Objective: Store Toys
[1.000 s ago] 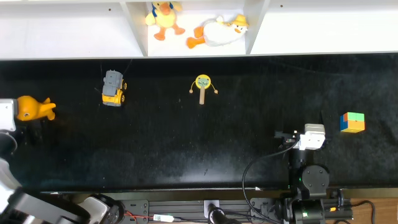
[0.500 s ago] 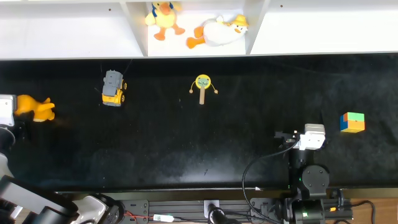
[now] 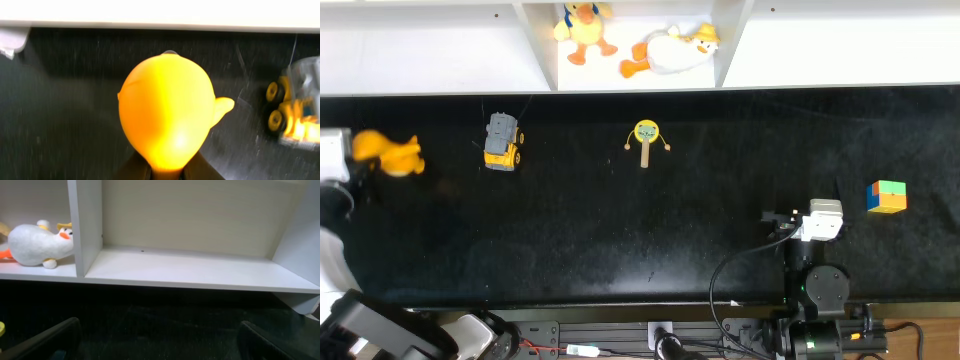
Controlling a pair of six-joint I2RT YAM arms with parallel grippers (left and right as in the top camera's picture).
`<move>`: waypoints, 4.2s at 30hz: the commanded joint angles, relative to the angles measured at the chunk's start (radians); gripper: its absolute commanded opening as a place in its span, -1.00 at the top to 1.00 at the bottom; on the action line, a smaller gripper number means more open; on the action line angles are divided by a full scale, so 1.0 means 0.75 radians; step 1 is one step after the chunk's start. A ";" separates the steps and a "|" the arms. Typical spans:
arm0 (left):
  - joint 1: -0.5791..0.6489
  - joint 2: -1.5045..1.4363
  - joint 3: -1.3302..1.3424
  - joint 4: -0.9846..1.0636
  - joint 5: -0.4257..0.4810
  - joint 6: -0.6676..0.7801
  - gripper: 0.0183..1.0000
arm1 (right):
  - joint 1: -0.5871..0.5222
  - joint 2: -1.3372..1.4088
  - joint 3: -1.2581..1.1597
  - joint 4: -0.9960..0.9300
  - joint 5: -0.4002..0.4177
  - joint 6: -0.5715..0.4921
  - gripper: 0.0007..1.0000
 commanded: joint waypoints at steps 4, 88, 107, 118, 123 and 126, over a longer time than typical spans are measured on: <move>-0.263 -0.036 0.274 -0.023 -0.390 -0.320 0.84 | -0.009 -0.008 -0.018 0.007 -0.009 0.000 -0.99; -0.547 0.305 0.416 0.402 -0.625 -0.663 -1.00 | -0.009 -0.008 -0.018 0.007 -0.009 0.000 -0.99; -0.551 -0.201 -0.068 0.140 -0.619 -0.701 -1.00 | -0.009 -0.008 -0.018 0.007 -0.009 0.000 -0.99; -0.954 -0.343 -0.448 0.221 -0.681 -0.732 -1.00 | -0.009 -0.008 -0.018 0.007 -0.009 0.000 -0.99; -1.057 -0.297 -0.448 0.261 -0.752 -0.723 -1.00 | -0.009 -0.008 -0.018 0.007 -0.009 0.000 -0.99; -1.064 -0.228 -0.448 0.307 -0.755 -0.723 -1.00 | -0.009 -0.008 -0.018 0.007 -0.009 0.000 -0.99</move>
